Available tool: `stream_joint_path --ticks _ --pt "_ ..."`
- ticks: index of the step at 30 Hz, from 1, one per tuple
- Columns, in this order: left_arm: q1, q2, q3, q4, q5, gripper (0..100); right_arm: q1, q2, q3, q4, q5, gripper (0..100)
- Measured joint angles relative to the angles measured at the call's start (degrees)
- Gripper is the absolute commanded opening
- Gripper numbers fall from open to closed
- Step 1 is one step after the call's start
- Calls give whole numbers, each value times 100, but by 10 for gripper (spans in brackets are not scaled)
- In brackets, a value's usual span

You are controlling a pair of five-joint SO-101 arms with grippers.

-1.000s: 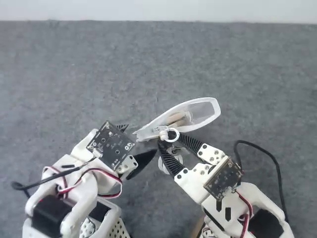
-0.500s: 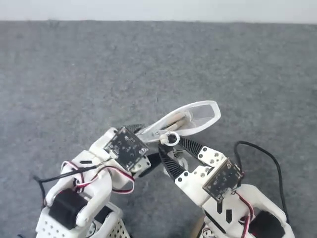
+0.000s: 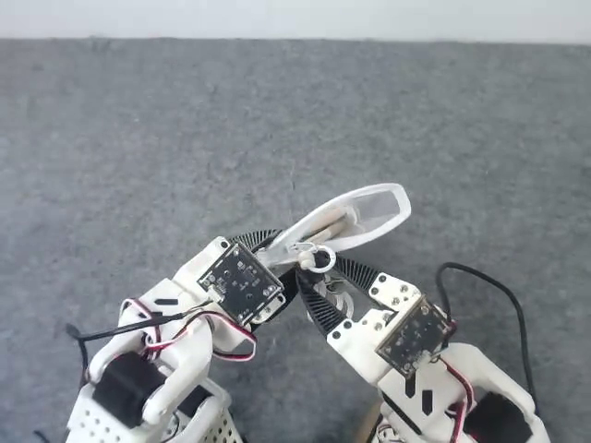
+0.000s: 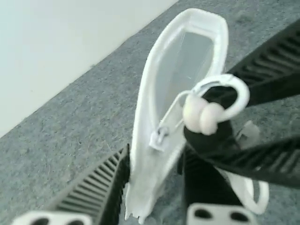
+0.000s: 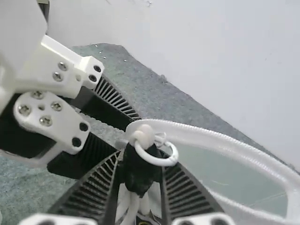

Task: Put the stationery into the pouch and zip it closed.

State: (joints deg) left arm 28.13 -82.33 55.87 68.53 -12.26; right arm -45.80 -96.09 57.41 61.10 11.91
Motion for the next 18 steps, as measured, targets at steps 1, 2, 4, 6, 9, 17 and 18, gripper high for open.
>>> stream_joint_path --ticks 1,2,4,6,9,17,18 --pt "0 0 0 -18 70 113 9 0 26 44 0 6" --pt "-26 0 0 -18 132 100 26 44 62 44 0 6" --pt "-9 9 0 -18 202 66 44 53 88 44 -9 6" --pt "-9 9 0 -18 264 21 9 18 79 44 -9 6" --pt "0 9 9 -18 360 9 18 26 79 44 -9 6" --pt "0 9 9 -18 765 9 510 88 88 -422 -360 6" --pt "0 9 9 -18 791 9 589 88 88 -501 -475 6"
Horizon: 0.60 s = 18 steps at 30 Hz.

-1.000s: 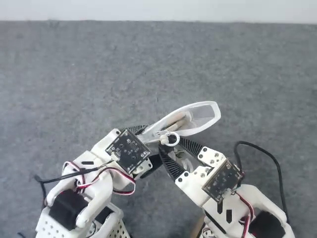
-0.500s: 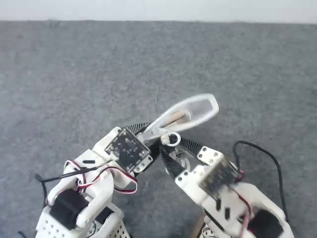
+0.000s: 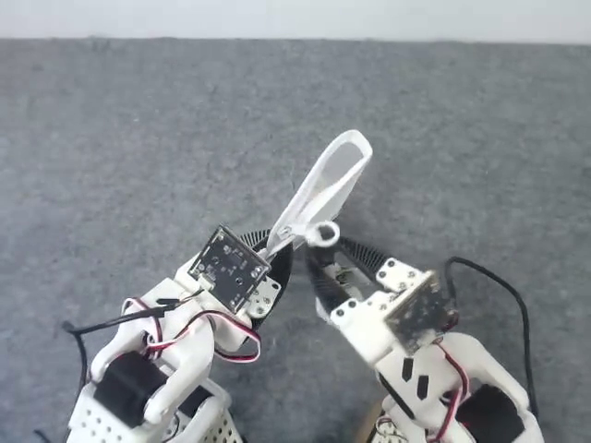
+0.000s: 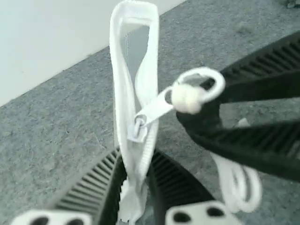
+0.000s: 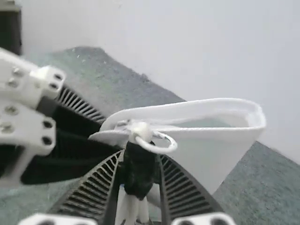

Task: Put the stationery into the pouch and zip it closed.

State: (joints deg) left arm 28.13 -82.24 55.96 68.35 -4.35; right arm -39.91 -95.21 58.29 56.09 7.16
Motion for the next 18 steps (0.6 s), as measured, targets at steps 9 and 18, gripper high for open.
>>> stream_joint_path --ticks 9,18 --pt "9 -62 141 -62 -35 9 519 -9 79 -589 -615 6" --pt "-9 -70 141 -44 -35 9 853 -62 668 -1503 -633 6"
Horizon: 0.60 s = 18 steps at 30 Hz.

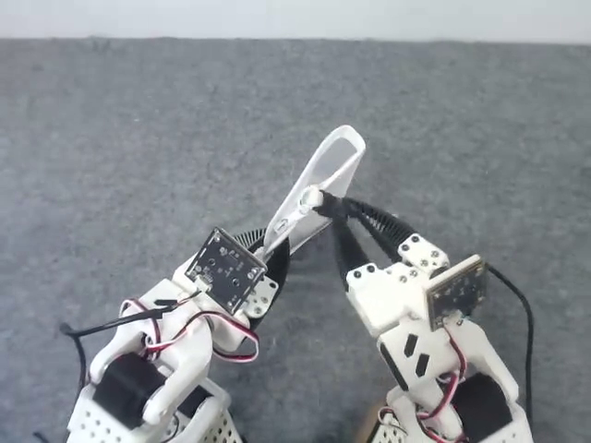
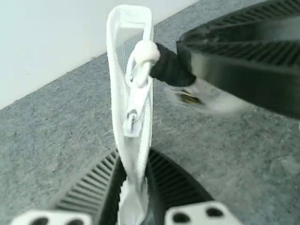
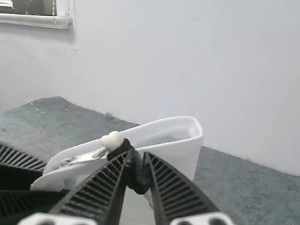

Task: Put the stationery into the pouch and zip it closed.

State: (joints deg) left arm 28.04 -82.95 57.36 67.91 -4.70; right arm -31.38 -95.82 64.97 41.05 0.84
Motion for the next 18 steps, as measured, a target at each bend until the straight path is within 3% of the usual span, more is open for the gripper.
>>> stream_joint_path --ticks 8,11,14,18 --pt "0 0 0 0 0 9 422 0 0 -44 0 9" --pt "0 0 0 0 0 9 290 0 -9 79 0 80" --pt "0 0 0 0 0 9 53 26 -220 659 -9 151" --pt "0 0 0 9 0 9 -352 0 -897 1670 -35 155"
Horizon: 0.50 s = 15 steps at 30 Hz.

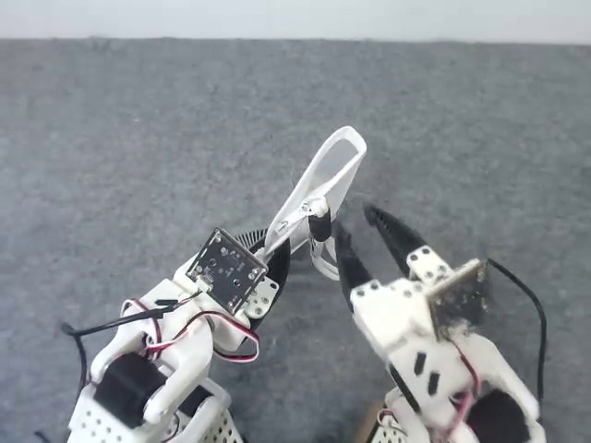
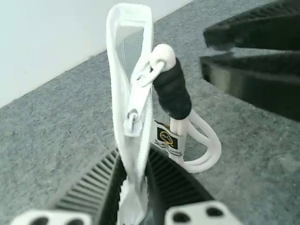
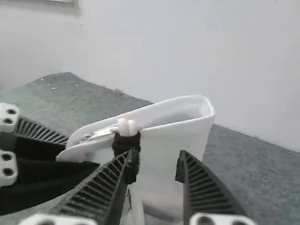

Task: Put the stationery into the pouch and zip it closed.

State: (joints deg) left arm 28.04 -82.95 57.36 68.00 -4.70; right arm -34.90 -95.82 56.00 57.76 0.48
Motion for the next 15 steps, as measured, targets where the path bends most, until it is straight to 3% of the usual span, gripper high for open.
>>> stream_joint_path --ticks 7,15 --pt "0 0 0 0 0 9 -738 -9 -281 360 0 155" --pt "0 0 0 0 0 9 -774 492 158 -466 0 155"
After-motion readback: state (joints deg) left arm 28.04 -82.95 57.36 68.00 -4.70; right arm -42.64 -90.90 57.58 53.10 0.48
